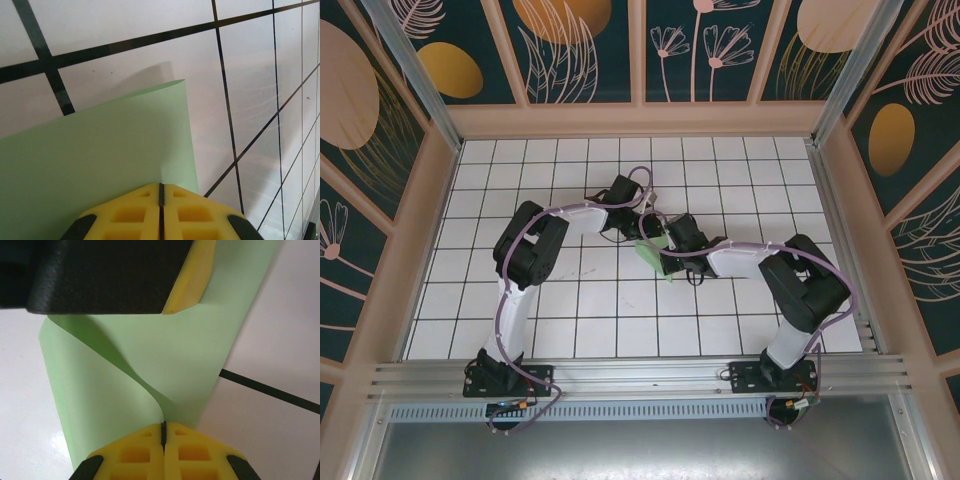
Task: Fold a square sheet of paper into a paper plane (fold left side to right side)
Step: Third fold the triangle at the center of the table.
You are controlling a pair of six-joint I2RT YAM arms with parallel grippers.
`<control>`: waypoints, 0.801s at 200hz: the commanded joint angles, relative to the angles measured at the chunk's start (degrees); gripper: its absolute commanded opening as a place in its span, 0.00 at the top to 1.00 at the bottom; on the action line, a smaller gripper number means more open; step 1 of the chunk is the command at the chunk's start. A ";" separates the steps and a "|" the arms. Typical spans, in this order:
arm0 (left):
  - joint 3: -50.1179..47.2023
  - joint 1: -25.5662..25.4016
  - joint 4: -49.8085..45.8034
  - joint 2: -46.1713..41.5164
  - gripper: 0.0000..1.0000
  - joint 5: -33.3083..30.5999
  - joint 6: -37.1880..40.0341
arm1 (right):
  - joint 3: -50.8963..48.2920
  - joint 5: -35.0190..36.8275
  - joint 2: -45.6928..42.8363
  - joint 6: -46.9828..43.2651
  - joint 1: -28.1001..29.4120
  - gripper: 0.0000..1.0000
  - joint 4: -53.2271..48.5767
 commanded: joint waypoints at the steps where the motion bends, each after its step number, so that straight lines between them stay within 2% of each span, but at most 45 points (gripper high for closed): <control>1: -0.38 -0.16 -1.75 1.13 0.86 0.00 0.34 | 1.10 0.53 1.75 0.27 -0.22 1.00 -2.21; 67: 4.69 1.50 -6.89 -0.68 0.64 -1.96 2.75 | 0.23 -2.17 3.20 -0.14 0.39 1.00 -4.38; 106: 7.26 4.23 -9.29 -2.29 0.59 -4.07 3.77 | 0.51 -2.89 3.82 -0.21 0.81 1.00 -4.43; 123: 6.07 5.22 -8.66 -4.41 0.61 -5.64 3.82 | 0.65 -2.97 3.90 -0.33 0.83 1.00 -4.54; 160: -6.02 6.20 -1.38 -14.28 0.79 -7.07 2.16 | 0.68 -3.13 3.80 -0.51 0.83 1.00 -4.62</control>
